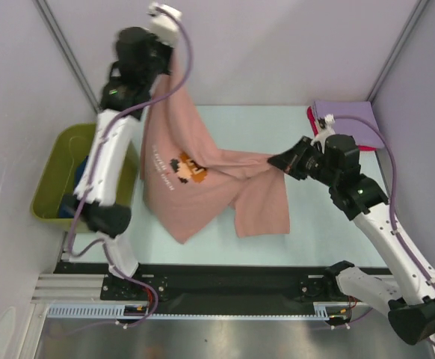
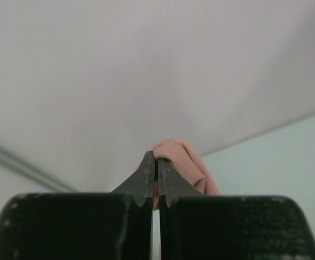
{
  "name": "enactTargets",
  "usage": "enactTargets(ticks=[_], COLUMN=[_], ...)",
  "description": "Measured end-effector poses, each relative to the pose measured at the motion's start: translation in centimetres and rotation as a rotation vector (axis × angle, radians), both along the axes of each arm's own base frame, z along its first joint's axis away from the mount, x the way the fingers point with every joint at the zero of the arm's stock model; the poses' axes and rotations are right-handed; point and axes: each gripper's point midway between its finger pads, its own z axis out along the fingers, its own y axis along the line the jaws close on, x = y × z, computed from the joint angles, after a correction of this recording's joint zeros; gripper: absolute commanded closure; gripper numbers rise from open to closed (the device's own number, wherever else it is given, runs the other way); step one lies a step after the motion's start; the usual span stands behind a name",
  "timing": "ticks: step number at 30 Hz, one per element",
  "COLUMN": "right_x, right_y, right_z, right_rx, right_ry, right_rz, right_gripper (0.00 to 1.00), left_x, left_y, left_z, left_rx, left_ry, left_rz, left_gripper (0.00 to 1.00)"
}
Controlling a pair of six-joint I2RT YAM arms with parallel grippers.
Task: Fold and stack the t-shirts
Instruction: Flatten the tshirt out
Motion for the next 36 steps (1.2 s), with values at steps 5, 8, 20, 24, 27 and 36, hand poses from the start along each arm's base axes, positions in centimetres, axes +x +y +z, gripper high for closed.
enactTargets(ticks=[5, 8, 20, 24, 27, 36], right_x=[3.2, 3.1, 4.8, 3.2, 1.6, -2.3], right_y=[-7.6, -11.9, -21.6, -21.8, -21.4, -18.3], right_z=[-13.2, -20.1, -25.1, -26.2, -27.5, -30.5], right_rx=[0.009, 0.013, -0.314, -0.404, -0.43, -0.51], right_ry=[0.343, 0.496, 0.611, 0.659, 0.715, 0.799], right_rz=[-0.381, -0.579, -0.741, -0.684, -0.641, -0.502], right_gripper=[1.0, 0.99, 0.34, 0.42, 0.46, 0.36], left_x=[9.1, 10.4, -3.3, -10.8, -16.4, -30.5], left_y=[-9.9, -13.6, -21.5, -18.2, -15.1, -11.4], left_z=[-16.6, -26.3, -34.8, -33.2, -34.6, -46.2], left_rx=[0.108, 0.195, 0.293, 0.306, 0.364, 0.77], left_ry=[0.284, 0.451, 0.792, 0.84, 0.885, 1.081], left_rz=[-0.107, -0.147, -0.486, -0.56, -0.586, -0.737], left_gripper=[0.98, 0.56, 0.28, 0.37, 0.33, 0.25])
